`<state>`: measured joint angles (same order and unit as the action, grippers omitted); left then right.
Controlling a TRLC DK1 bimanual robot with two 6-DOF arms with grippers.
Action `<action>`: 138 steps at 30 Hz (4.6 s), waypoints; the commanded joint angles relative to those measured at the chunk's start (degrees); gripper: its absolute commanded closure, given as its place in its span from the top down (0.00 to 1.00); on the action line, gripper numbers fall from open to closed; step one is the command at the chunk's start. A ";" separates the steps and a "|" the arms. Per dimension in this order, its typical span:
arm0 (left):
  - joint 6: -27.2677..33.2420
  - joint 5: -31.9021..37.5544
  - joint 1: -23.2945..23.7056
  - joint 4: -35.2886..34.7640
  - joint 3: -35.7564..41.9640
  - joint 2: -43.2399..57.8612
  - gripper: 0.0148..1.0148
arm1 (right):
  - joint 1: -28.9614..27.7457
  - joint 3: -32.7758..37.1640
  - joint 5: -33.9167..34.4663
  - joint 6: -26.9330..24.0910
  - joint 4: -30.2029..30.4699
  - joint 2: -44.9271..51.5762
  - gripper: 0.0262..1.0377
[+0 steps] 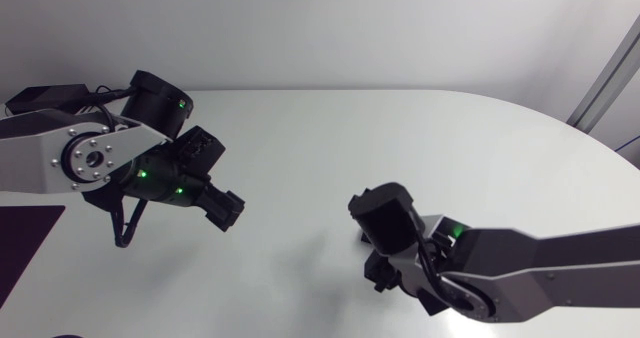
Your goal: Separate the duplo bricks
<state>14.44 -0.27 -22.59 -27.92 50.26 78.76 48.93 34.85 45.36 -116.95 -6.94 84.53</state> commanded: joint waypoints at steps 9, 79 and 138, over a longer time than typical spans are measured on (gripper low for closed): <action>7.45 -1.48 -1.05 -0.20 1.16 0.78 0.95 | -3.49 26.58 -16.98 51.73 45.35 -8.07 0.95; 28.89 -11.33 -16.26 5.16 20.14 24.07 0.96 | -32.67 23.24 -61.27 58.23 42.80 10.39 0.81; 25.64 -33.30 -17.49 -0.73 21.46 18.53 0.94 | -24.76 24.39 -80.78 70.10 46.49 -5.61 0.09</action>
<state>40.86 -32.69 -39.88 -28.25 70.50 98.35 23.62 60.51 -34.57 -48.38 40.12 79.64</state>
